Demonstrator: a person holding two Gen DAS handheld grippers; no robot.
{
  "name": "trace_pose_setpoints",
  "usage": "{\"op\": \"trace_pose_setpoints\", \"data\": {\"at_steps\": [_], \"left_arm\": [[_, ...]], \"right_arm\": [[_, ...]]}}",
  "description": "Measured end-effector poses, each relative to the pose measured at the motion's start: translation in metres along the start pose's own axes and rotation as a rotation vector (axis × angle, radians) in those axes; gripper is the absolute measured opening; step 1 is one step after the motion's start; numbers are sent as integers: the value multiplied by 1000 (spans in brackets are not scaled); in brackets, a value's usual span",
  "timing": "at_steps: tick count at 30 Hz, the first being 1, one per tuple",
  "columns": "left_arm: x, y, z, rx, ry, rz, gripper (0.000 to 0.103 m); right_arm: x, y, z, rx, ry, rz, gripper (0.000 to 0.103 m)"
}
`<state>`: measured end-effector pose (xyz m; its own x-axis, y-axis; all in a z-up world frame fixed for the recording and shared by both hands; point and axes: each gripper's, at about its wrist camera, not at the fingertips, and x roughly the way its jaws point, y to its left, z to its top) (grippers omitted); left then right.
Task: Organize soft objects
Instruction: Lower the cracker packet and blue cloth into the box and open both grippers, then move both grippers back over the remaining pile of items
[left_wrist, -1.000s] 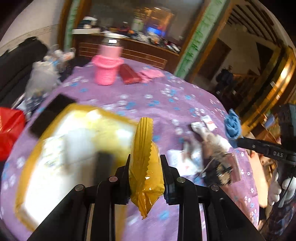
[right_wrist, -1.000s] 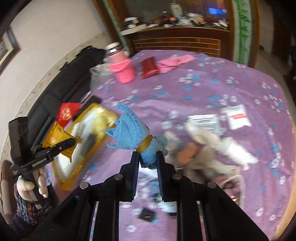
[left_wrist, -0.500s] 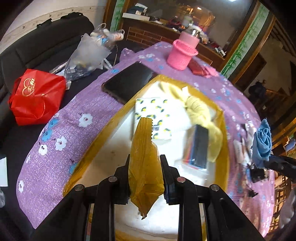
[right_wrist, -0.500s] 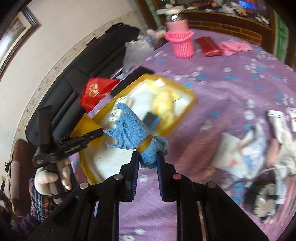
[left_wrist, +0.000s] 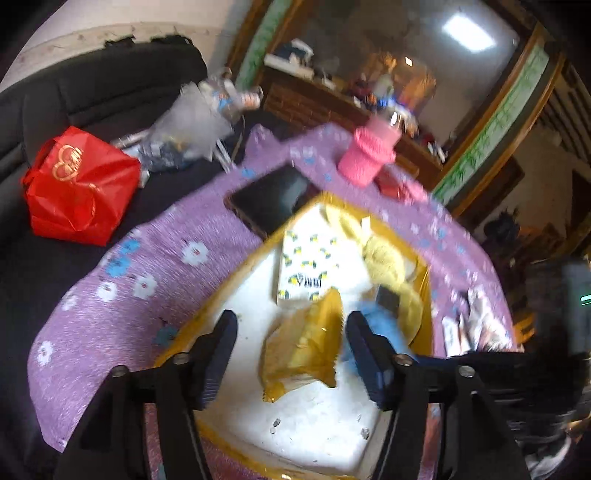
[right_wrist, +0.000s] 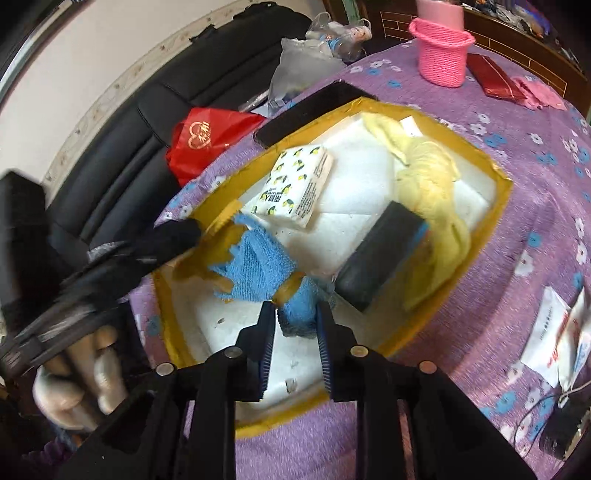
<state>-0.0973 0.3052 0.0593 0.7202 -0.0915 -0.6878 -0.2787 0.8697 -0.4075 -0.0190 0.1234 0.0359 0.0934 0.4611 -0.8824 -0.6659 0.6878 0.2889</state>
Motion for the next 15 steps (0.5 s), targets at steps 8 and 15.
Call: {"op": "trace_pose_setpoints", "data": {"at_steps": [8,15], "left_arm": [[7,-11,-10,100,25,81,69],[44,-37,-5,258,127,166,67]], "right_arm": [[-38,-17,-15,45,-154,-17,63],[-90,-62,-75,135,-290,-101,65]]}}
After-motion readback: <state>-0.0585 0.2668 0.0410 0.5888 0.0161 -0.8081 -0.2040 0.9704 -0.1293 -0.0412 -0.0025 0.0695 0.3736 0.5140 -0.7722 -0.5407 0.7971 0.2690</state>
